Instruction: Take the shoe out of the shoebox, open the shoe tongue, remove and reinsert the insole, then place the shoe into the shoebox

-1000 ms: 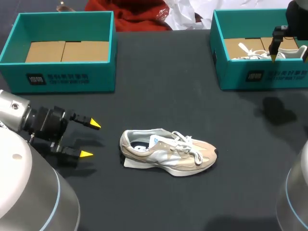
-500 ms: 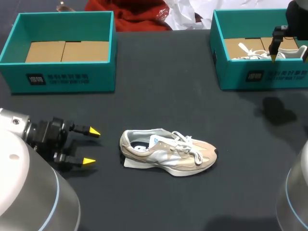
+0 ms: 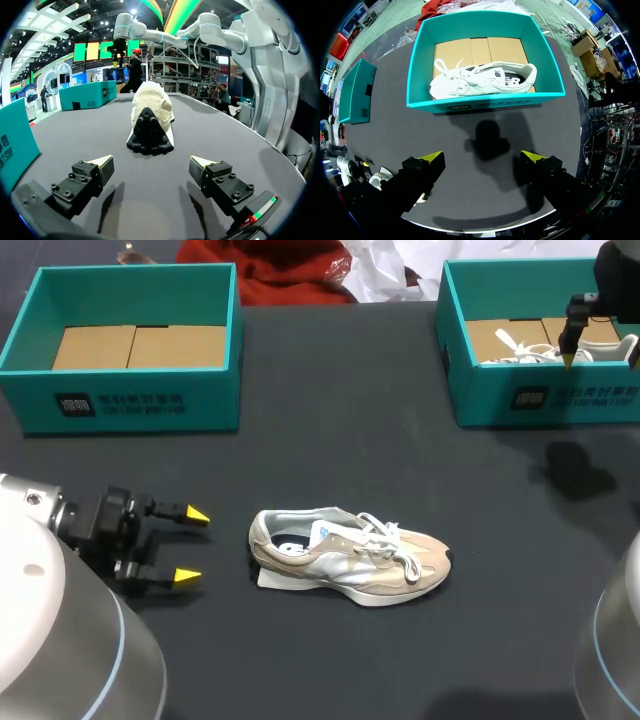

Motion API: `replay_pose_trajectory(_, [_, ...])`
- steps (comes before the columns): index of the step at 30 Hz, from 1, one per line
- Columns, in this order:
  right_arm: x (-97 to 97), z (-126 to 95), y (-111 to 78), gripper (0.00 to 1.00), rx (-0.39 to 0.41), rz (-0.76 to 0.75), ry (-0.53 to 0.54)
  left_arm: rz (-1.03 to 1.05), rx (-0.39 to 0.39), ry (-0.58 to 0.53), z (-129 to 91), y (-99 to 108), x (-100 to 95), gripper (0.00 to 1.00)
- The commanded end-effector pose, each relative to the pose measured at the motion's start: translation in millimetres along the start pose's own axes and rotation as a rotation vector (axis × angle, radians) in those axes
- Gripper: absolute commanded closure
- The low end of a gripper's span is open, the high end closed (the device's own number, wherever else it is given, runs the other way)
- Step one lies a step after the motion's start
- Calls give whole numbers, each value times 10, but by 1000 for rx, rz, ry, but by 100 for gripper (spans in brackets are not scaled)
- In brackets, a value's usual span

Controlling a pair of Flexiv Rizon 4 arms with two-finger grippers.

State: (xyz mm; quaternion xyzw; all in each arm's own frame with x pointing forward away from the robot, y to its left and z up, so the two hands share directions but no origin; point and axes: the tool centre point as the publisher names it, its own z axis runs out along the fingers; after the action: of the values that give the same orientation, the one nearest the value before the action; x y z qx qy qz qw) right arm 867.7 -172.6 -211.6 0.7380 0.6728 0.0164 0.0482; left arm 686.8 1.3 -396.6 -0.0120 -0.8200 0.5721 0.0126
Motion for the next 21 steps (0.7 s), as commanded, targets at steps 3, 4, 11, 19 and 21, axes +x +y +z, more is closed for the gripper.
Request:
replay_pose_trajectory(3, [-2,2,-7,0,-1,0,0,-2,3,-3,6,-12,10,0])
replay_pose_trajectory(4, [-2,2,-7,0,-1,0,0,-1,4,-3,8,-17,12,0])
replay_pose_trajectory(11, [-2,2,-7,0,-1,0,0,-6,8,3,37,-29,4,0])
replay_pose_trajectory(19, [-2,2,-7,0,-1,0,0,-22,25,22,113,-55,-10,0])
replay_pose_trajectory(21, [-2,2,-7,0,-1,0,0,-26,27,26,137,-59,-15,0])
